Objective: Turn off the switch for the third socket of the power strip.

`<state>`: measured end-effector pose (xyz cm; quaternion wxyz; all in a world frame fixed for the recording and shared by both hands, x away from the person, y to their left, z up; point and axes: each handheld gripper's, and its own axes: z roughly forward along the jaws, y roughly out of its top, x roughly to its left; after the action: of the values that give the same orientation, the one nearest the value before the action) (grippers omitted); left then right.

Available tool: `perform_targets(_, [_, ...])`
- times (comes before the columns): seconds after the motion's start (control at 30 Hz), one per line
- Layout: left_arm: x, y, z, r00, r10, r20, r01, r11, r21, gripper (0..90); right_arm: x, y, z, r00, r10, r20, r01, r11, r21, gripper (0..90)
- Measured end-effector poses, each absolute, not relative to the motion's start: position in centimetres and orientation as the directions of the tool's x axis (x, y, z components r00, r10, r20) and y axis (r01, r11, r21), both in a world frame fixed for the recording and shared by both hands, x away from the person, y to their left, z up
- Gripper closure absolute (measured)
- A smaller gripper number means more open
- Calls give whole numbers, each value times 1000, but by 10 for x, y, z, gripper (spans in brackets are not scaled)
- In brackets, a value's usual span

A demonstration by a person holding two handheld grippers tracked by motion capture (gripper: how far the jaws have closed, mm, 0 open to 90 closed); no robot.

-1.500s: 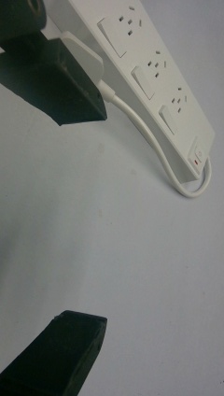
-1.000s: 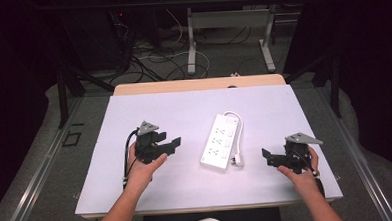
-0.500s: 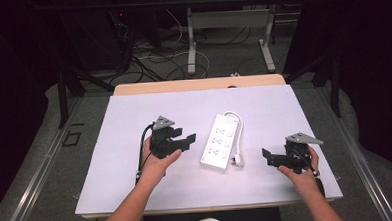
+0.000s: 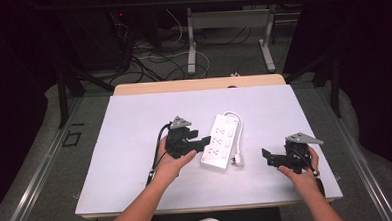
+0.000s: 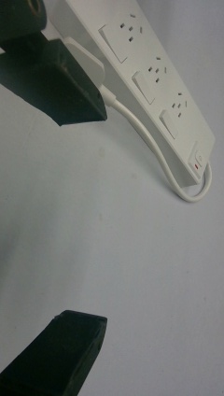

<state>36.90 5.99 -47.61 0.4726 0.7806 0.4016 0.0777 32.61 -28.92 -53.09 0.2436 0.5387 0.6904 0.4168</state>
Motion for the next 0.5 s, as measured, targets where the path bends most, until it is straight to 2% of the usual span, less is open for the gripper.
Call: perform_targets(0.5, [373, 34, -489, 670, 669, -323, 618, -261, 742, 470, 326, -290, -531, -306, 944, 120, 548, 72, 833, 24])
